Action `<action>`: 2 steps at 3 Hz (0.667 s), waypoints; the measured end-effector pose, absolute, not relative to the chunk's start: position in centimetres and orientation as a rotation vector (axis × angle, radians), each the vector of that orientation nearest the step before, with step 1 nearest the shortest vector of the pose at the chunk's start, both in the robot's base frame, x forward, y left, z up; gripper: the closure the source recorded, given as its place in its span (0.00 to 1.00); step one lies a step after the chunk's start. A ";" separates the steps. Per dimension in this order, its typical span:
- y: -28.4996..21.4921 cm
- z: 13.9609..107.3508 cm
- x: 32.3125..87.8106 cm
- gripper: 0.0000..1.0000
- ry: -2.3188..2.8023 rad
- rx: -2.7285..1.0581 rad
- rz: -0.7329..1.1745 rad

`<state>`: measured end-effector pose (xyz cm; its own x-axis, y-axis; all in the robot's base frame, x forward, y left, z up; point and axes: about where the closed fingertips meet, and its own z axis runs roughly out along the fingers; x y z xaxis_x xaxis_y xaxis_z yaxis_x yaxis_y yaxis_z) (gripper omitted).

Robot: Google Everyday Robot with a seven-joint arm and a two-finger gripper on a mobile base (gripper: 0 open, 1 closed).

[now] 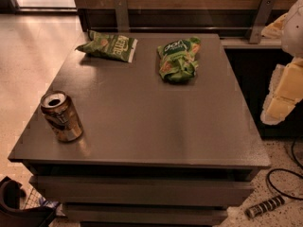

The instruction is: Pick orange can

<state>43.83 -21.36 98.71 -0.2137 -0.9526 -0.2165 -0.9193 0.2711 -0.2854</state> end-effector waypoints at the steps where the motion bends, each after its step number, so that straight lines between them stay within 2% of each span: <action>1: -21.4 98.7 43.8 0.00 2.202 -1.704 -0.134; 2: -19.8 97.8 44.0 0.00 2.146 -1.704 -0.058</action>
Offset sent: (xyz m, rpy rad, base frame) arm 0.0032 0.0669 -0.0398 0.2957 -0.0119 0.1576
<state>43.95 -19.80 97.82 -0.1788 -0.9431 -0.2802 -0.9267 0.2571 -0.2742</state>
